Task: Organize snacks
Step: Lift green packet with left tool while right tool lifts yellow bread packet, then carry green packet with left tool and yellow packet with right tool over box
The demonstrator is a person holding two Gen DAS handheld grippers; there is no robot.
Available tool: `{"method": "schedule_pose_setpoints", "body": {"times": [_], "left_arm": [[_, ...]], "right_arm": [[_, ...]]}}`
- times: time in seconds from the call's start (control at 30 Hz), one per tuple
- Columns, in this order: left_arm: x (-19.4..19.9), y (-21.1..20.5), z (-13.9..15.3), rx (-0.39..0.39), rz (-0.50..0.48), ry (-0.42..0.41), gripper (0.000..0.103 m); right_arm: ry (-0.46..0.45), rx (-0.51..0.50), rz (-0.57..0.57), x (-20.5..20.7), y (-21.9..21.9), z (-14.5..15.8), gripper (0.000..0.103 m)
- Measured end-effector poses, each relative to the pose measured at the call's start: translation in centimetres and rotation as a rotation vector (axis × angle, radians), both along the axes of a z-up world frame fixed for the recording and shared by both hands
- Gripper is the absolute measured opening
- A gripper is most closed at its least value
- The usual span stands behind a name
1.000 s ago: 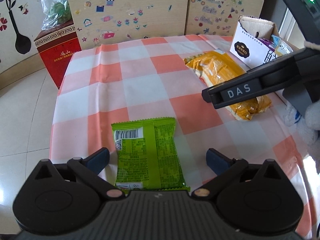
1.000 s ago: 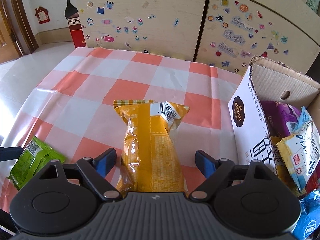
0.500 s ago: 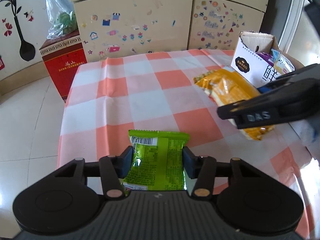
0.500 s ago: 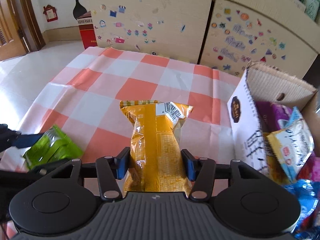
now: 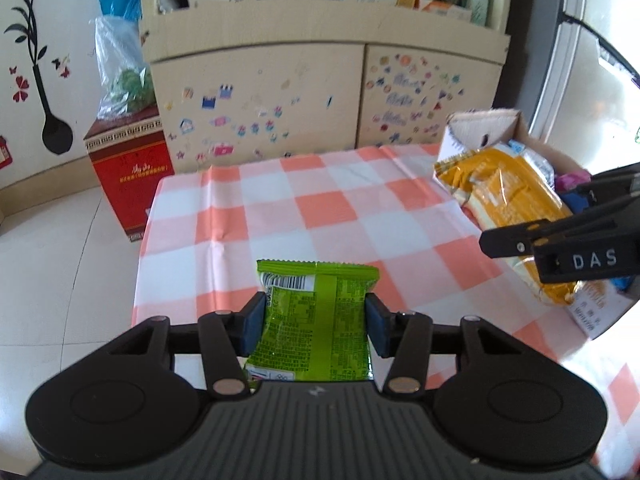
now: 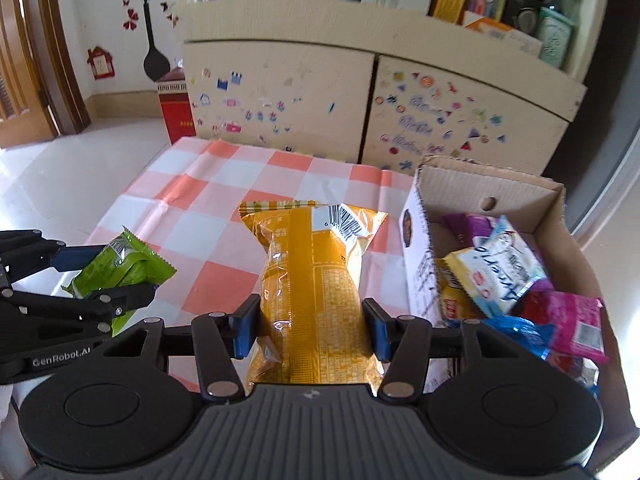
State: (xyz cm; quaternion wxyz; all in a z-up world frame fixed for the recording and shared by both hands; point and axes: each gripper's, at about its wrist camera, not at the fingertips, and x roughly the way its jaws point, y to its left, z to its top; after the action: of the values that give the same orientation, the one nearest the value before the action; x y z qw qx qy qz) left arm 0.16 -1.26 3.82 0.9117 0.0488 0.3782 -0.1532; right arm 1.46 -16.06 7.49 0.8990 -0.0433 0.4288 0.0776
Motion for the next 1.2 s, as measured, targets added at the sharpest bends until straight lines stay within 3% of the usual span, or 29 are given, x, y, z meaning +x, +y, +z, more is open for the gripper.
{"method": "schedule_pose_setpoints", "body": {"times": [0.6,1.2], "left_arm": [[-1.6,-1.7,2.9,-0.003,0.000,-0.046,0.050],[-0.8,-6.1,5.3,-0.006,-0.076,-0.099,0.050]], "right_arm": [[-0.068,0.007,-0.044,-2.1,-2.3,1.8,0.061],[-0.132,0.036,-0.080,-2.9,-4.5,3.9,0.061]]}}
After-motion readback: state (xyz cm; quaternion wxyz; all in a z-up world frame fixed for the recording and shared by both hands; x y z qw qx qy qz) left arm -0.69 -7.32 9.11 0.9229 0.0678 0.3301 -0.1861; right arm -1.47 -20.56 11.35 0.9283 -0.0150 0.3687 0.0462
